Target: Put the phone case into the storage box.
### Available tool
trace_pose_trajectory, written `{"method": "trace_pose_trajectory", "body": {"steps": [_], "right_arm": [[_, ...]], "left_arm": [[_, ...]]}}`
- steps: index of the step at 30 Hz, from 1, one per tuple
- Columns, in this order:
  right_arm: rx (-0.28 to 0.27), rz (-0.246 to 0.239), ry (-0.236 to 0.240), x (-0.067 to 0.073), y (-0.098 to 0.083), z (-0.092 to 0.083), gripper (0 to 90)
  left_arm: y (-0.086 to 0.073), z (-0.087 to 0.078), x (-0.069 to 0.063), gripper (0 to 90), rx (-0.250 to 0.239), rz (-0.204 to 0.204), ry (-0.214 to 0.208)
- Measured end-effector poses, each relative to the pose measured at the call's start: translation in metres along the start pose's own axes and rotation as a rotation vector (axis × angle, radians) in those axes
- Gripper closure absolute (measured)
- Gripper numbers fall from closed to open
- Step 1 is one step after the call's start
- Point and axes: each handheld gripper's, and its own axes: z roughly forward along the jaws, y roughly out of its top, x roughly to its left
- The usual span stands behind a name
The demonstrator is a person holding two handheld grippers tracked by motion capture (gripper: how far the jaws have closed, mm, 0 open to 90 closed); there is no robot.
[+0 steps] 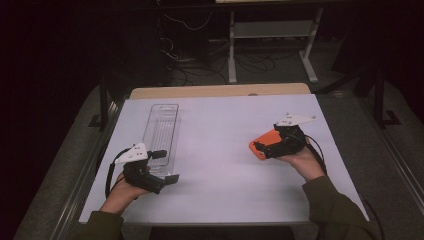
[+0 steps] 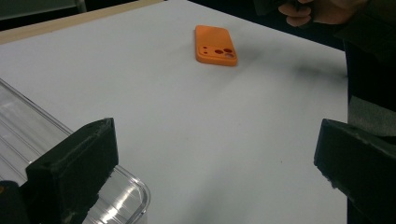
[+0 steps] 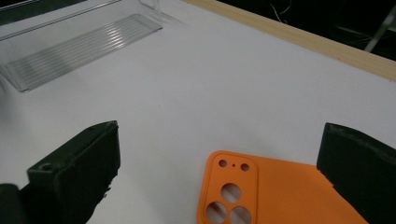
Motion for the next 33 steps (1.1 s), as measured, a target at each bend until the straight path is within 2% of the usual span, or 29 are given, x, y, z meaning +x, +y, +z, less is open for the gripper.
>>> {"method": "trace_pose_trajectory", "body": {"steps": [27, 33], "right_arm": [[0.008, 0.012, -0.032, -0.022, 0.016, 0.012, 0.0], [0.001, 0.03, -0.041, -0.029, 0.019, 0.014, 0.0]], "left_arm": [[0.0, 0.001, 0.0, 0.0, 0.009, 0.004, 0.007], [0.0, 0.001, 0.0, 0.0, 0.008, 0.004, 0.007]]}}
